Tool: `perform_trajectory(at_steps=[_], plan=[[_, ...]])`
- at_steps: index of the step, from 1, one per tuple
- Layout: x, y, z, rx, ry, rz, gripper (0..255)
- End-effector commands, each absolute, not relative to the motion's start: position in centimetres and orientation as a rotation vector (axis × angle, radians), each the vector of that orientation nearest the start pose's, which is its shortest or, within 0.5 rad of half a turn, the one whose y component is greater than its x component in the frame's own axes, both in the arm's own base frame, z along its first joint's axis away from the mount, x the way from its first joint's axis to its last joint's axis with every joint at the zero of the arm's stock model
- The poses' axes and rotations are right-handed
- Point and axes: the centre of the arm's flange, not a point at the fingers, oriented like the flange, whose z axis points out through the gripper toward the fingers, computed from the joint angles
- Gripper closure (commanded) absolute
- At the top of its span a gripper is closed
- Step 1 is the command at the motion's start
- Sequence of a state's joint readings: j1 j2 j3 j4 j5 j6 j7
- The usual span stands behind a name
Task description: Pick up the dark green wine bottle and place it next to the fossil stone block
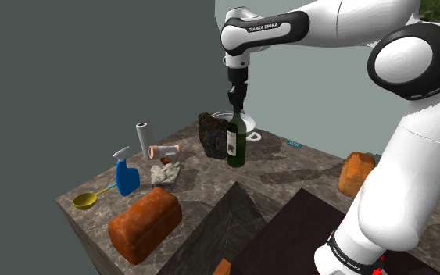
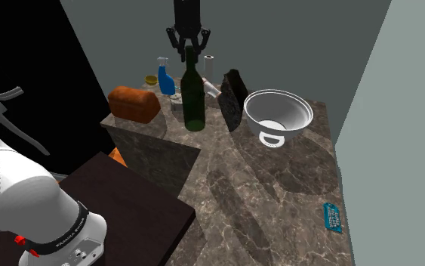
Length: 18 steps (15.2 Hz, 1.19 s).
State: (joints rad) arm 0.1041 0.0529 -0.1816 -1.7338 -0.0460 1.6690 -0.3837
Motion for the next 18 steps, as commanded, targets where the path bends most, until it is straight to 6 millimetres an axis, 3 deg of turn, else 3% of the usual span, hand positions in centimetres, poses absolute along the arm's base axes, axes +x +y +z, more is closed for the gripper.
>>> perform_trajectory(at_steps=[1, 8, 18], plan=[[57.6, -2.5, 52.9, -3.124, -0.490, 0.199, 255], [61.3, 6.2, 52.9, -3.124, -0.490, 0.199, 255], [61.3, 6.2, 47.6, -3.124, -0.490, 0.199, 255]])
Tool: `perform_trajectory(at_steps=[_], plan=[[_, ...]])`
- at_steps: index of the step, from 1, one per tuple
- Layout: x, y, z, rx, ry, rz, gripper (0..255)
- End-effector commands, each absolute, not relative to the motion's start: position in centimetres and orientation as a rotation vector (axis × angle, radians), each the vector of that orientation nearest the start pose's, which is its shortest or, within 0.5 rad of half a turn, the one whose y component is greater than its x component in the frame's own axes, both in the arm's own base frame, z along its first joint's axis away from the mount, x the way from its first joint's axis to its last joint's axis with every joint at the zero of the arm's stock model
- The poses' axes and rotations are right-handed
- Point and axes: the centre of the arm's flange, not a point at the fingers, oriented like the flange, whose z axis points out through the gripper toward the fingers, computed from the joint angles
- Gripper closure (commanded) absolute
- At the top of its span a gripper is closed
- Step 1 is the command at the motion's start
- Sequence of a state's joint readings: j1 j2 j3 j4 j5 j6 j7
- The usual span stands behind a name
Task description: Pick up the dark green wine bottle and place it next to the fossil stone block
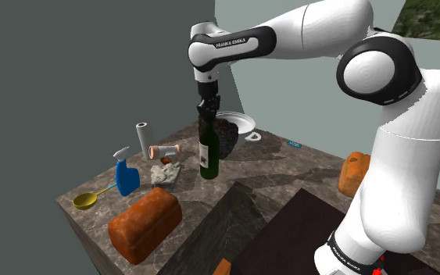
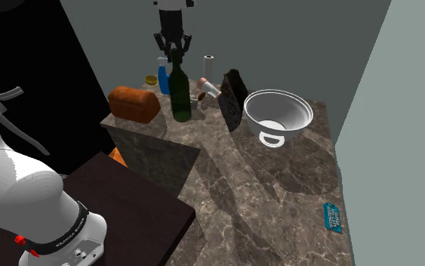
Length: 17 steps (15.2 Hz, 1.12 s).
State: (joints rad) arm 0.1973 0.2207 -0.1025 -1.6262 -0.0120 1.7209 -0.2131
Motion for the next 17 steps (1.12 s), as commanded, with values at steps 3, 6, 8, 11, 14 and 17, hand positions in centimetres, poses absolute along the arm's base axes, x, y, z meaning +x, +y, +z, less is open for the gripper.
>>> perform_trajectory(at_steps=[3, 6, 8, 11, 14, 17], plan=[[61.3, 6.2, 46.0, -3.124, -0.490, 0.199, 255], [61.3, 6.2, 44.4, -3.124, -0.490, 0.199, 255], [61.3, 6.2, 43.4, -3.124, -0.490, 0.199, 255], [61.3, 6.2, 41.8, -3.124, -0.490, 0.199, 255], [61.3, 6.2, 40.2, -3.124, -0.490, 0.199, 255], [61.3, 6.2, 39.9, -3.124, -0.490, 0.199, 255]])
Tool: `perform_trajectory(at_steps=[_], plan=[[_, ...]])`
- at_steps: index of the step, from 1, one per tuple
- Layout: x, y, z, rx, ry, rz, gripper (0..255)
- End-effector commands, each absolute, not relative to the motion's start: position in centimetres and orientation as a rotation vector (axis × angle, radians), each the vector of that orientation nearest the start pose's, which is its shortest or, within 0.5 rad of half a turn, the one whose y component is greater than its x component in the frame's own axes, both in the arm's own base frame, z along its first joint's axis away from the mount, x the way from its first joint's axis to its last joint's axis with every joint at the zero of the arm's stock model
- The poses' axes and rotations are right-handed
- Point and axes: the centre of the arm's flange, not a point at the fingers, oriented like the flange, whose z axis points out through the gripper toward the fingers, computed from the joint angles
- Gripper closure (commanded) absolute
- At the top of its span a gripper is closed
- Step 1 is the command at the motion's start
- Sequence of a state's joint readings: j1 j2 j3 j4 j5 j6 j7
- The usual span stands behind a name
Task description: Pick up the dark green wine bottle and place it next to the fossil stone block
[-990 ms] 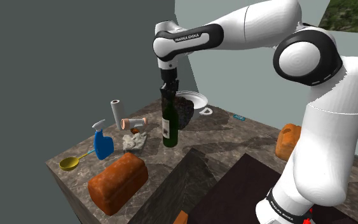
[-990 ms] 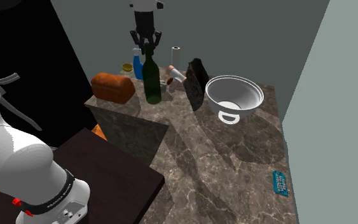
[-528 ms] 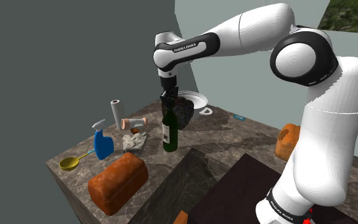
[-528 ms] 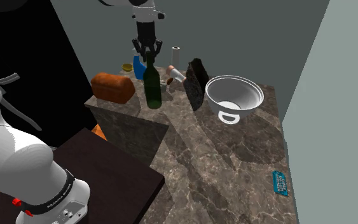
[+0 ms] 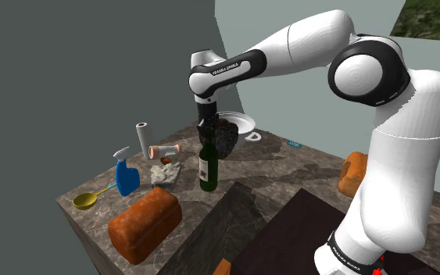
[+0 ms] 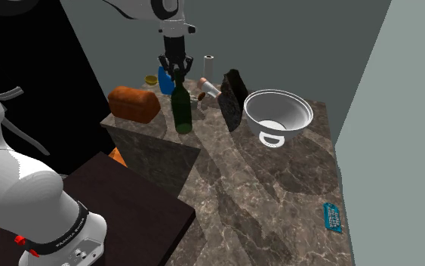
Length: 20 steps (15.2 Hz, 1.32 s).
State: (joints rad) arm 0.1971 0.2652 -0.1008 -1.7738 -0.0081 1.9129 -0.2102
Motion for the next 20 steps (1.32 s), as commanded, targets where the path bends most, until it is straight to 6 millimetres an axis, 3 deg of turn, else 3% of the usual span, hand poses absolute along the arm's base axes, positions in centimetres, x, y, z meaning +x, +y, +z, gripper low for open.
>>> perform_trajectory(at_steps=[1, 5, 6, 11, 15, 20], plan=[[61.3, 6.2, 39.9, -3.124, -0.490, 0.199, 255], [61.3, 6.2, 39.9, -3.124, -0.490, 0.199, 255], [61.3, 6.2, 39.9, -3.124, -0.490, 0.199, 0], [61.3, 6.2, 39.9, -3.124, -0.490, 0.199, 0], [61.9, 6.5, 44.9, -3.124, -0.490, 0.199, 0], [61.9, 6.5, 44.9, -3.124, -0.490, 0.199, 0]])
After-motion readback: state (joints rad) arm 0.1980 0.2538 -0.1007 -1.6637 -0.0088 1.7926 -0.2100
